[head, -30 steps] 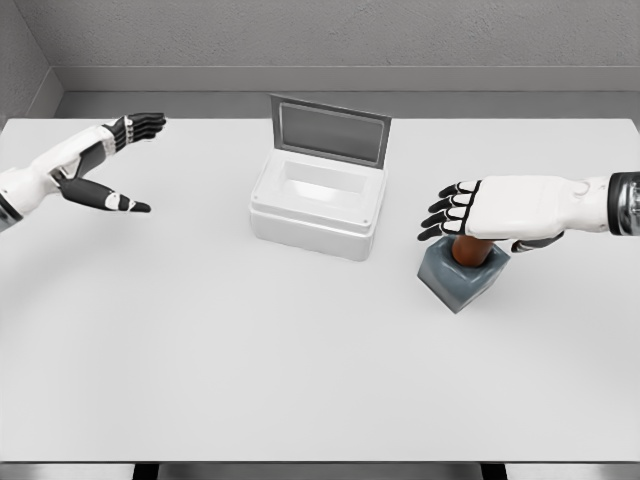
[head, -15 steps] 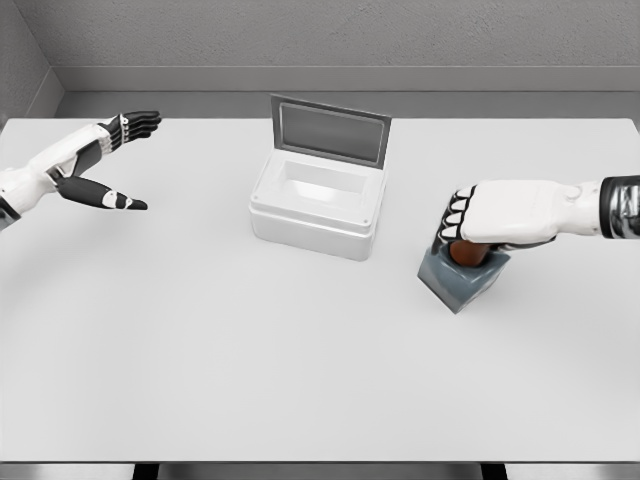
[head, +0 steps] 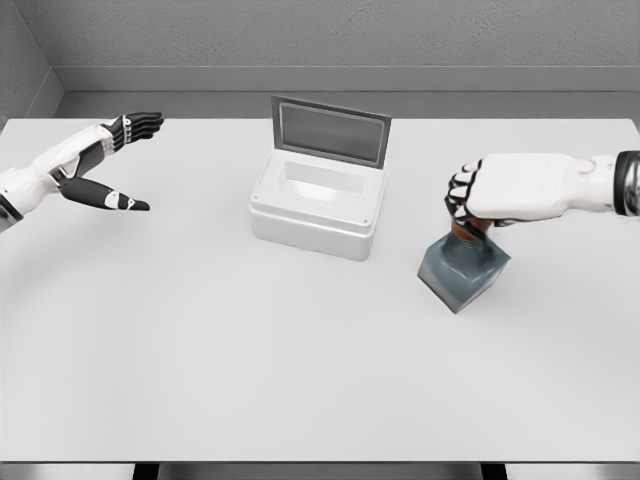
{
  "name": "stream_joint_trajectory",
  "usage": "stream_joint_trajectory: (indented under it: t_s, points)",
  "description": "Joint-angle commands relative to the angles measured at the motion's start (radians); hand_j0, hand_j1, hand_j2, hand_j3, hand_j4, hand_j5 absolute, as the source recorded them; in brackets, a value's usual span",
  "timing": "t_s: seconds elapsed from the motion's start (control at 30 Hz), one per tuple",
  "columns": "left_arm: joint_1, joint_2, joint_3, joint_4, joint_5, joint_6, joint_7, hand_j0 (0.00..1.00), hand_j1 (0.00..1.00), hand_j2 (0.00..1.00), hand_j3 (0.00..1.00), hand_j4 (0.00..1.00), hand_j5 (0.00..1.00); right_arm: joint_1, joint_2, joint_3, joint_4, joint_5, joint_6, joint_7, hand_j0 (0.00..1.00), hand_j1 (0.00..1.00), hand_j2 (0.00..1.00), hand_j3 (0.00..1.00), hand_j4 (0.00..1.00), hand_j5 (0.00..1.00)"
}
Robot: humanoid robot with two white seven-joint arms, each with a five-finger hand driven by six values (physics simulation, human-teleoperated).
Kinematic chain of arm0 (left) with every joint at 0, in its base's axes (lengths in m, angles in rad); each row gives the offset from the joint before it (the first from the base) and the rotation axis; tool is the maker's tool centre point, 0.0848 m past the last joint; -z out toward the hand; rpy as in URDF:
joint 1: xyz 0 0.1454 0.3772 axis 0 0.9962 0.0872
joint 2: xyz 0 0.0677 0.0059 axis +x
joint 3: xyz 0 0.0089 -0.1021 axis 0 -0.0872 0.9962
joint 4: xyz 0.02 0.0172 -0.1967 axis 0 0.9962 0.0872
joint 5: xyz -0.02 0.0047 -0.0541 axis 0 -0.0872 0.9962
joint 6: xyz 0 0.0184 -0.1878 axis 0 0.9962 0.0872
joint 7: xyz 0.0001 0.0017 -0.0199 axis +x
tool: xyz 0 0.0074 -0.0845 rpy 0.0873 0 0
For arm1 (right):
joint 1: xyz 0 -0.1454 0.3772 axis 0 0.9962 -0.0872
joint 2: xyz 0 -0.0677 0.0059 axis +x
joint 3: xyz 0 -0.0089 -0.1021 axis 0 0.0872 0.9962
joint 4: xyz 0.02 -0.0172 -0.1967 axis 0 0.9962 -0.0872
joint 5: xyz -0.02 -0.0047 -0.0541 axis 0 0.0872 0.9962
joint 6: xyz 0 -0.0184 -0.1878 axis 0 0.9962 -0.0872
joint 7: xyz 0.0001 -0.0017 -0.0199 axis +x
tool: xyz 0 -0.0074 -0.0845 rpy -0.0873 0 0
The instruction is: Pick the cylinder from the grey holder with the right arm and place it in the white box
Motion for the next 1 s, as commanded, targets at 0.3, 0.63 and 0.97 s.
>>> stream_joint_trajectory:
  t_s: [0.3,0.63,0.97]
  points:
    - [0.0,0.0,0.001,-0.001,0.004,0.002,0.0,1.0,1.0,1.0,1.0,1.0,1.0,-0.16,0.291,0.056,0.163,-0.009,0.002,0.0,0.18,0.18,0.18,0.18,0.18,0.18]
    - [0.0,0.0,0.001,-0.001,0.005,0.002,0.0,1.0,1.0,1.0,1.0,1.0,1.0,-0.229,0.44,0.162,0.346,-0.002,0.002,0.0,0.18,0.18,0.18,0.18,0.18,0.18]
    - [0.0,-0.002,0.003,-0.001,0.004,0.002,0.0,1.0,1.0,1.0,1.0,1.0,1.0,-0.236,0.471,0.162,0.43,0.009,0.002,0.0,0.18,0.18,0.18,0.18,0.18,0.18]
